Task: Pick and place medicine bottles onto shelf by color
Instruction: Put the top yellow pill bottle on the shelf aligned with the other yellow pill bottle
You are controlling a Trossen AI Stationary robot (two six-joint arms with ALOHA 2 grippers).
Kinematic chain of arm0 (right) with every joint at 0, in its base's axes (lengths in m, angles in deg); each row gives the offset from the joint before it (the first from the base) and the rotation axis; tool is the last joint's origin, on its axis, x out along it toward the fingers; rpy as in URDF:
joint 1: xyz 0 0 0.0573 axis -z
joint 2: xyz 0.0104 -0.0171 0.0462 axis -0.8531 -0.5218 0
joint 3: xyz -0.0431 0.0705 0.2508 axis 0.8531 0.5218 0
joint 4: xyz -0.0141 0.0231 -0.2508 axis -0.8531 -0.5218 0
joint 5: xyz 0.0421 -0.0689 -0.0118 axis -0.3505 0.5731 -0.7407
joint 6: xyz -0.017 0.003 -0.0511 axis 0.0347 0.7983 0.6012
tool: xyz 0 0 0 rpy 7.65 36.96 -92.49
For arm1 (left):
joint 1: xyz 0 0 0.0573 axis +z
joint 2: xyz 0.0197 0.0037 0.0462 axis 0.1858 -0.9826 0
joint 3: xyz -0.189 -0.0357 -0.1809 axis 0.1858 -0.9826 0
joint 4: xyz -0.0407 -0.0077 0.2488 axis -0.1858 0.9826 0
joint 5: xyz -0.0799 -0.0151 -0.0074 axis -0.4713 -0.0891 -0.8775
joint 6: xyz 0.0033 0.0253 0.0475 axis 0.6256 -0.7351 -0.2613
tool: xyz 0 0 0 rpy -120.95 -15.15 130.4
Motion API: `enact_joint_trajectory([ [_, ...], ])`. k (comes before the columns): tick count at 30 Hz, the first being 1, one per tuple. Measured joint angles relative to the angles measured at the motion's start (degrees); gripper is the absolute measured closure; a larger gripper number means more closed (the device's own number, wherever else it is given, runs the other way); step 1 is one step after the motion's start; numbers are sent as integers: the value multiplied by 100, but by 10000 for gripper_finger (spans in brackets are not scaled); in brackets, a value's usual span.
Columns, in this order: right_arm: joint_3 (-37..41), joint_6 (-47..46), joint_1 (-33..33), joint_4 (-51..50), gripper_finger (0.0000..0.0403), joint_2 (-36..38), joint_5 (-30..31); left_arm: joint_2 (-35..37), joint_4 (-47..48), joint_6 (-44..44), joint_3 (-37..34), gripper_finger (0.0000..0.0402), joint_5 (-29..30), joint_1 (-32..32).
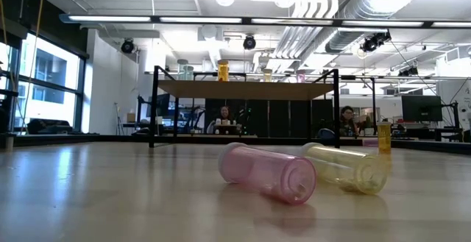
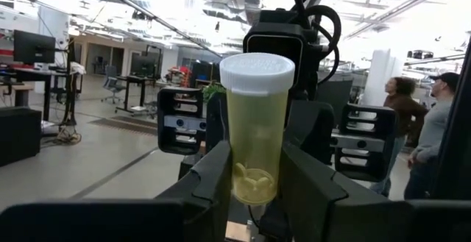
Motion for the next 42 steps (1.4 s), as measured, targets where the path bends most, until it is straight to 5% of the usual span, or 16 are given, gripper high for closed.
enact_joint_trajectory([
  [17,0,-105,217,-1570,218,6,356,2,994,-354,4,311,39,1],
  [35,-16,460,1322,-2541,212,154,538,2,2666,-1167,4,312,1229,2],
  [42,-772,646,1516,-2553,213,252,984,-305,2710,-1351,4,312,1324,2],
])
